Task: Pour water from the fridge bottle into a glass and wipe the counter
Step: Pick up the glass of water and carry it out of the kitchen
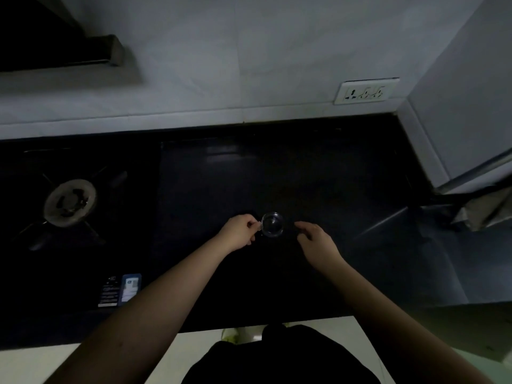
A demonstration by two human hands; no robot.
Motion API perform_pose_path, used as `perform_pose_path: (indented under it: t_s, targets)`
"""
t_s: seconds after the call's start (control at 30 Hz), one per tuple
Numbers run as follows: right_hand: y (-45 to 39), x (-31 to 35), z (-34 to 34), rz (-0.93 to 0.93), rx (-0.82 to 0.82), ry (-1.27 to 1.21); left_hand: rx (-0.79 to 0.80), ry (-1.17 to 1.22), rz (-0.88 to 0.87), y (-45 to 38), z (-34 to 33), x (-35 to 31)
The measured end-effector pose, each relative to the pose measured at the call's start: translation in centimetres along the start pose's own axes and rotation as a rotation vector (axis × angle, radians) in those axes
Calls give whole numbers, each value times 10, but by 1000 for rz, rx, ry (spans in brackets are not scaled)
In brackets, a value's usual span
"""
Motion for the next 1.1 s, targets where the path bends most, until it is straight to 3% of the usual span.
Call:
perform_pose_path:
  t_s: [0.53, 1.1]
  targets:
    - [0, -8, -2, -48, 13, -171, 2, 289, 34, 10, -17, 12]
    - [-9, 9, 1, -58, 72, -604, -27, 621, -5, 47, -6, -20]
Point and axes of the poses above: each hand's wrist, its own y-axis away from the middle knuckle, its own z-axis out of the back of the hand, x = y × z, the point moved 7 cm from there along -y, towards the middle knuckle, and after that the axes turned 14 degrees about y, right-handed, at the moved point
